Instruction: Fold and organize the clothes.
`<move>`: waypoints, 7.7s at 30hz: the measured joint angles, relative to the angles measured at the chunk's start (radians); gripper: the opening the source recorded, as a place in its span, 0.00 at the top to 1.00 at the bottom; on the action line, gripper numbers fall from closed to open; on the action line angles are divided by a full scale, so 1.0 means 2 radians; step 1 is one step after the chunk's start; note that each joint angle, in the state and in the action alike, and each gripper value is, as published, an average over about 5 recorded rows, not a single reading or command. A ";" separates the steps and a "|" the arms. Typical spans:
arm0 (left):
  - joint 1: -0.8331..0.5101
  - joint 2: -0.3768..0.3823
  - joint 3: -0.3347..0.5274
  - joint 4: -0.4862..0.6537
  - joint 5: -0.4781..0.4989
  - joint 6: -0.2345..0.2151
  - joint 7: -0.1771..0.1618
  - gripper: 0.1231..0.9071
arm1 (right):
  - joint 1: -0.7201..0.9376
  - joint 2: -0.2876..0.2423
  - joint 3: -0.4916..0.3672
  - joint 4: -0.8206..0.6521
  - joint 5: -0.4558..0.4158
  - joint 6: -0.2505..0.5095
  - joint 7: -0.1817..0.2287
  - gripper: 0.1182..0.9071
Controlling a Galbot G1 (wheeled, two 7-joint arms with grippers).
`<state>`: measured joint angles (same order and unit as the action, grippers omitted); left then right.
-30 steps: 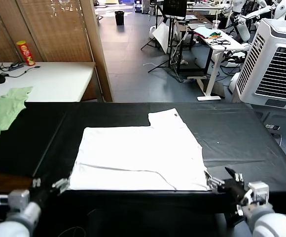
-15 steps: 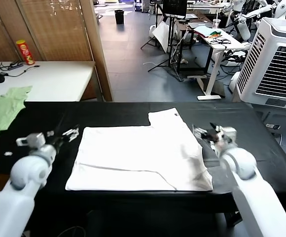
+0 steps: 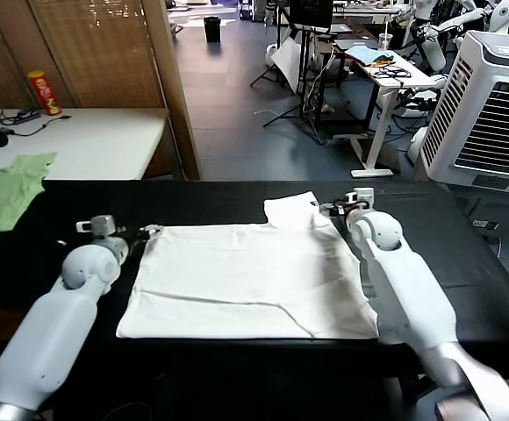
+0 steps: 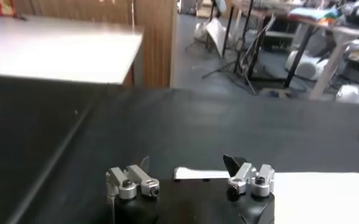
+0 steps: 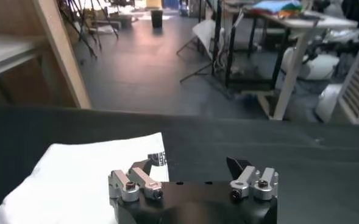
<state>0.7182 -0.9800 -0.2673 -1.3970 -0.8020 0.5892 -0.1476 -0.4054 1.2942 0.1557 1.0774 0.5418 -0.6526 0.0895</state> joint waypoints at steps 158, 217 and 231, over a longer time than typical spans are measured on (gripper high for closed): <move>0.244 0.008 -0.151 -0.214 0.054 -0.055 0.017 0.16 | -0.367 -0.064 0.152 0.420 -0.057 0.028 0.022 0.14; 0.339 0.076 -0.199 -0.207 0.232 -0.113 0.042 0.97 | -0.394 -0.051 0.167 0.450 -0.067 0.033 0.022 0.14; 0.293 -0.028 -0.060 -0.354 0.057 -0.040 -0.004 0.97 | -0.408 -0.048 0.177 0.451 -0.077 0.033 0.022 0.14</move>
<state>1.3050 -1.0357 -0.3863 -2.1052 -0.6887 0.5098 -0.1552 -1.2220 1.1980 0.5087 1.9791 0.3886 -0.5868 0.1343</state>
